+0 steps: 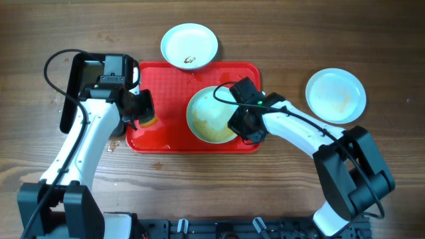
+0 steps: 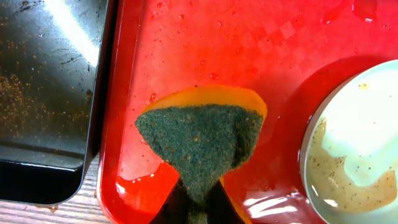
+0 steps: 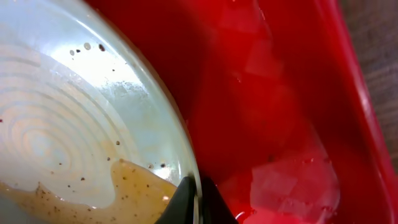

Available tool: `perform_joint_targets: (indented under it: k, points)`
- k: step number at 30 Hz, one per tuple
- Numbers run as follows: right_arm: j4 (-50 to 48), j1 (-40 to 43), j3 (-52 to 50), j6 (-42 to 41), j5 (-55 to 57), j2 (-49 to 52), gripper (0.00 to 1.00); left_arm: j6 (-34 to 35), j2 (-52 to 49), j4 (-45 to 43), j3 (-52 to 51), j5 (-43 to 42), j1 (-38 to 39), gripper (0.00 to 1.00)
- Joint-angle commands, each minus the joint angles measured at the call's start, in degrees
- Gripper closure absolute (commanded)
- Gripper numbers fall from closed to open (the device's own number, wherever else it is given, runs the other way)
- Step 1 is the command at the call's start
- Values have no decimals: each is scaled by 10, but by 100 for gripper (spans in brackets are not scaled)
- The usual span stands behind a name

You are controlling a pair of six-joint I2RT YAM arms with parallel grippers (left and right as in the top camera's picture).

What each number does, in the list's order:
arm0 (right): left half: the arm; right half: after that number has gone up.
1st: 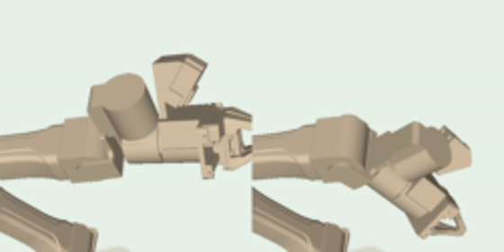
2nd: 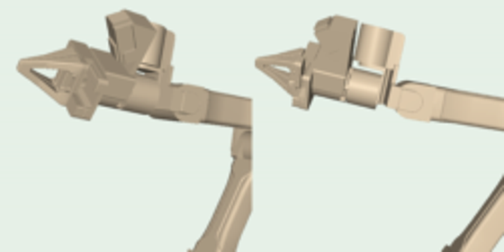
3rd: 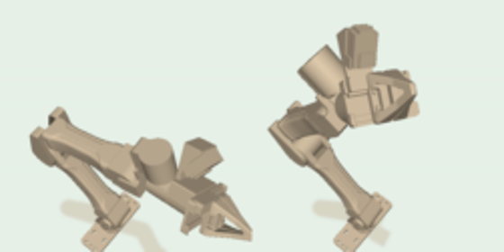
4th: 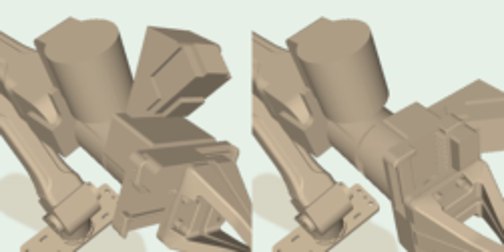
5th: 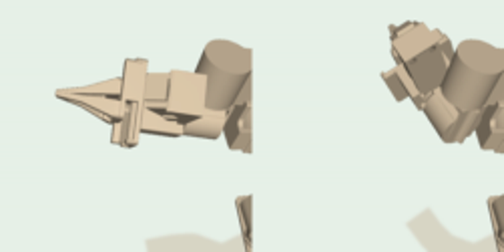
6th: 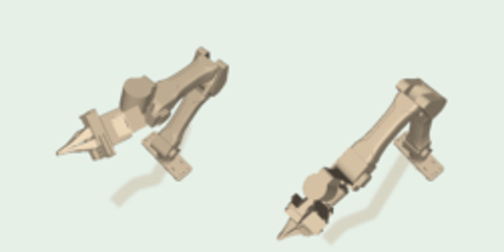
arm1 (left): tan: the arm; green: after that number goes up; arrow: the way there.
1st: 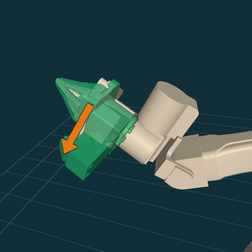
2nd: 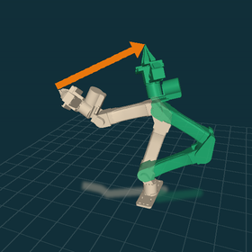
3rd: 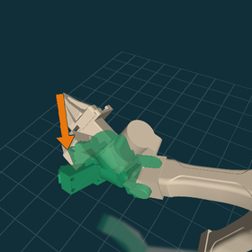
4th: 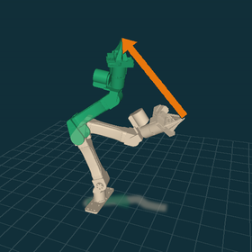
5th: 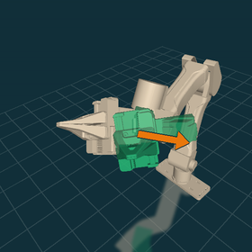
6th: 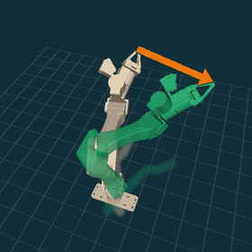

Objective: Clean dirty plates on tray and stack at the side

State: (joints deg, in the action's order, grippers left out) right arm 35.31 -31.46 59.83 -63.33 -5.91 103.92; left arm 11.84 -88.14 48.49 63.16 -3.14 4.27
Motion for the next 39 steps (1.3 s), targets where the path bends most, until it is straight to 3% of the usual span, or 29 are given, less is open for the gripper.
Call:
perform_joint_targets:
  k: [1,9,13,14,16,17,19,20,23,29,39]
  points:
    - [31,0,13,91,101,-14,96,-10,-4,0,-1,-9,-3,96]
    - [98,0,70,215,213,-152,95,-9,-4,-1,-1,-9,-3,96]
    - [119,0,70,198,202,-160,95,-9,-4,-1,-1,-10,-3,96]
    - [135,0,70,159,185,-158,87,-9,-4,-1,-1,-9,-3,96]
    - [158,0,65,66,127,-150,51,-9,-4,0,-1,-9,-3,96]
    - [145,0,56,40,97,-144,42,-9,-4,-2,-1,-9,-3,96]
    - [124,0,38,8,72,-135,34,-9,-4,-2,-1,-10,-3,96]
    - [115,0,30,1,61,-131,34,-9,-4,-1,-1,-10,-3,96]
    - [83,0,12,-1,26,-91,56,-10,-4,0,-1,-11,-3,96]
    - [58,0,9,-13,7,-21,55,-10,-4,0,-1,-11,-3,96]
    - [46,4,-9,-55,37,-20,50,-10,-4,4,-1,-11,-3,96]
